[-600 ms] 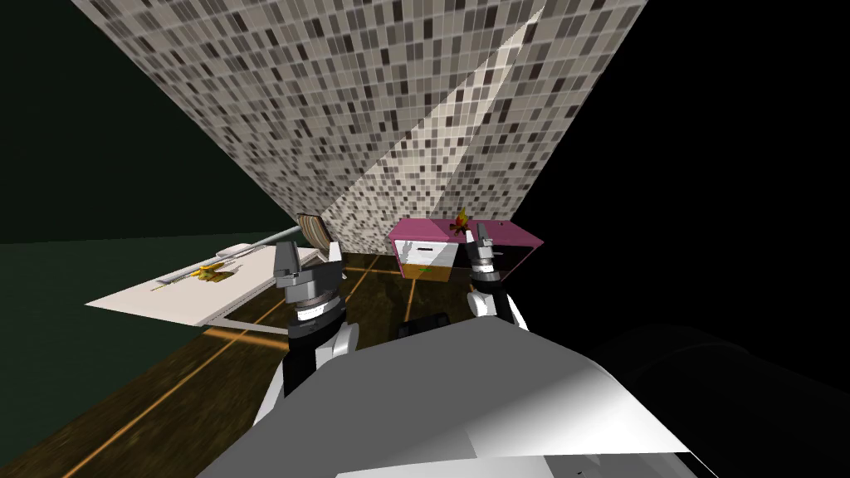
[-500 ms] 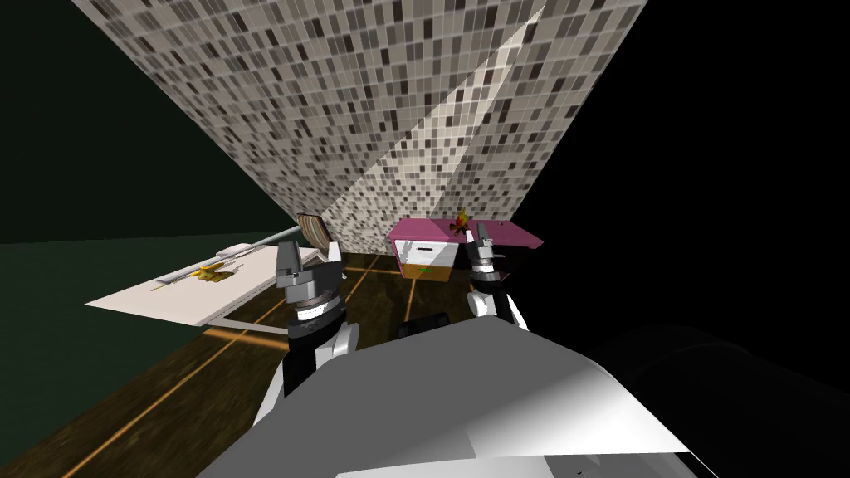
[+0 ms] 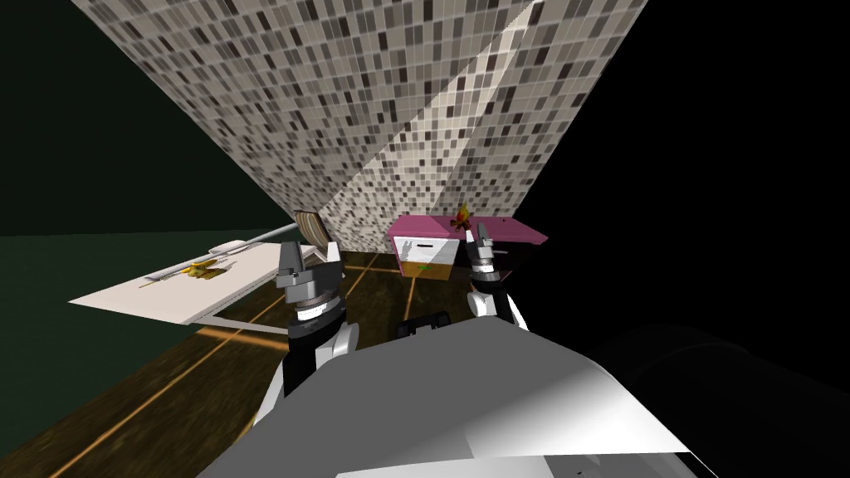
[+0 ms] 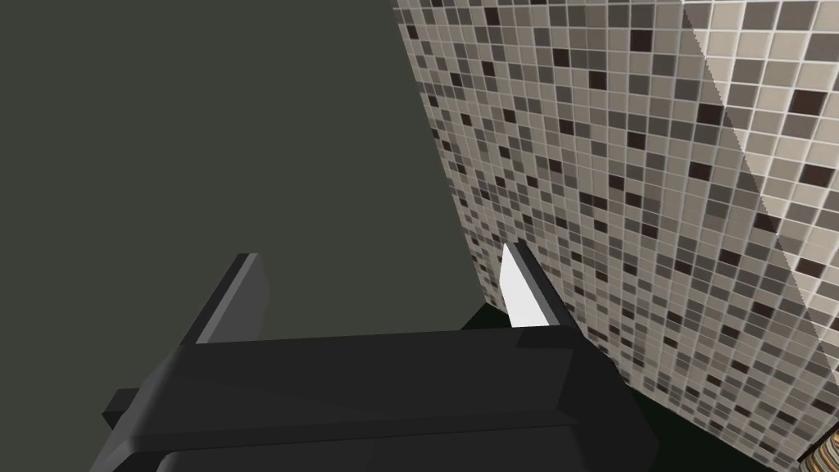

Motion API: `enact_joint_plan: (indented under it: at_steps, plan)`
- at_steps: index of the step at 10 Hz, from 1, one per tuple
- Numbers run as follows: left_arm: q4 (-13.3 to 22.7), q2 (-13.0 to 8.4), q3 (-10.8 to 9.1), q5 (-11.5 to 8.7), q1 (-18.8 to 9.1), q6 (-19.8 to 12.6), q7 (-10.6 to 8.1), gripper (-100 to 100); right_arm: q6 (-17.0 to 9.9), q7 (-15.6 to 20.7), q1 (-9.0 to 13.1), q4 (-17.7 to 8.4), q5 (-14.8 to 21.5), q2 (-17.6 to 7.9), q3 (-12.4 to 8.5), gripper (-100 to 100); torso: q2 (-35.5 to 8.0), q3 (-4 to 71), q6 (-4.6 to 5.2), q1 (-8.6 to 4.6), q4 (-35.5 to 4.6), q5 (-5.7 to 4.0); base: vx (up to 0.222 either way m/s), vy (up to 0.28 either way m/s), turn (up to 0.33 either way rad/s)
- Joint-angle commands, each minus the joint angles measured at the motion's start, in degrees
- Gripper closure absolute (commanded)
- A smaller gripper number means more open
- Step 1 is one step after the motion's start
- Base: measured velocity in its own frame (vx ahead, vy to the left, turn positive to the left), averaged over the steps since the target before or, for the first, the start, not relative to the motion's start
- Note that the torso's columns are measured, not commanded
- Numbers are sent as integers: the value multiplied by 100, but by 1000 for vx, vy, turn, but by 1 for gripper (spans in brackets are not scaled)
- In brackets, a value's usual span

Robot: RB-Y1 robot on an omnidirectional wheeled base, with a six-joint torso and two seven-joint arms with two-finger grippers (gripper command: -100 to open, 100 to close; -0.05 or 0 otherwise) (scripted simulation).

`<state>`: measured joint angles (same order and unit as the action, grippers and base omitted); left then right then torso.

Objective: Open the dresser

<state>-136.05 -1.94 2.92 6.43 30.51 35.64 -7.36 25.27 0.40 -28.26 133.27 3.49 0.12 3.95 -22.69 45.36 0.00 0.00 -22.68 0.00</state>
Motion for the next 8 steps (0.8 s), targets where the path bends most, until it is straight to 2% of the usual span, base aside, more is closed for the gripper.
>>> enact_joint_plan:
  at_steps: [1, 3, 4, 5, 8]
  plan:
    - [0, 0, 0, 0, 0, 0, 0, 0, 0, 0, 0, 0, 0, 0, 0, 0, -424, 845, 0, 0, -423, 0, 0, 0, 0]
    - [0, 0, 0, 0, 0, 0, 0, 0, 0, 0, 0, 0, 0, 0, 0, 0, -1270, 2537, 0, 0, -1269, 0, 0, 0, 0]
    - [0, 0, 0, 0, 0, 0, 0, 0, -64, 31, 4, -35, 89, -199, 15, -100, -1693, 3383, 0, 0, -1692, 0, 16, 5, 13]
    - [2, 0, 0, 0, 0, 0, 0, 0, -128, 62, 8, -71, 179, -333, 30, -100, -1883, 3779, 0, 1, -1880, 0, 25, 8, 19]
    - [2, 0, 0, 0, 1, 0, 0, 0, -448, 214, 28, -249, 625, -682, 106, -100, -1950, 3924, 0, 4, -1956, 1, 45, 17, 32]
